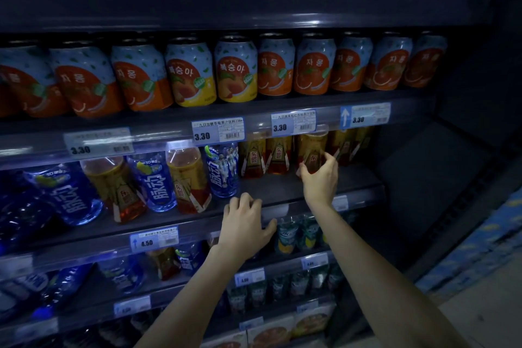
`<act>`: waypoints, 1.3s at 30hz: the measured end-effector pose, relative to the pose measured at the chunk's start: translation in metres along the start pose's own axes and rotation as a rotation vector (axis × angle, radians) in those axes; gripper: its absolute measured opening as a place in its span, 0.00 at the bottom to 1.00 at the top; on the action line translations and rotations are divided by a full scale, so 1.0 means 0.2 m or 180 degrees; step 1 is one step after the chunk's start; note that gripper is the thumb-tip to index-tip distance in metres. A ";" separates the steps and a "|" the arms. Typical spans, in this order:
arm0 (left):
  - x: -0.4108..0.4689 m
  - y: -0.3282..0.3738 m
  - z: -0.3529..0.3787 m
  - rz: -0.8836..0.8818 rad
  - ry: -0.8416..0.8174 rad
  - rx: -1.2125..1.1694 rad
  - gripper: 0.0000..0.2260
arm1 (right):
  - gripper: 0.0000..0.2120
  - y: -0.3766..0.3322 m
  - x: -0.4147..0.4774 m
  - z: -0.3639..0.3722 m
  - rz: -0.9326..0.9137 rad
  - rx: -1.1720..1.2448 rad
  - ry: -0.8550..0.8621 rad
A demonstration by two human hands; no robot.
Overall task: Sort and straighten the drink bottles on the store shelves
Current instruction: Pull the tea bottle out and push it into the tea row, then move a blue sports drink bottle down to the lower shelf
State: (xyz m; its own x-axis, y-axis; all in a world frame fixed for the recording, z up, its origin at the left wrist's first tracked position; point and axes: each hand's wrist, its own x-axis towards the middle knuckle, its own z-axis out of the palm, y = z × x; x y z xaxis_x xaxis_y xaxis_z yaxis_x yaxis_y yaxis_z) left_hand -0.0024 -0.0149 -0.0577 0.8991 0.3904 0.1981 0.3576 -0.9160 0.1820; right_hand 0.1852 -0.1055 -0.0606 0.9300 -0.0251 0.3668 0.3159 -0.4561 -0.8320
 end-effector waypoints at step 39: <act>-0.19 -0.14 -0.11 -0.0481 0.0406 -0.0778 0.27 | 0.29 -0.22 -0.40 0.01 -0.1441 -0.0461 -0.0691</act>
State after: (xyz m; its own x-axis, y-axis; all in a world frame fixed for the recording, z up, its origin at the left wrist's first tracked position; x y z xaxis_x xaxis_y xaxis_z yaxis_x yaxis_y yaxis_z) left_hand -0.0525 -0.0026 -0.0498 0.7959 0.5430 0.2675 0.3996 -0.8033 0.4417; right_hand 0.0976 -0.0819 -0.0533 0.7288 0.3810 0.5690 0.6803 -0.4973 -0.5384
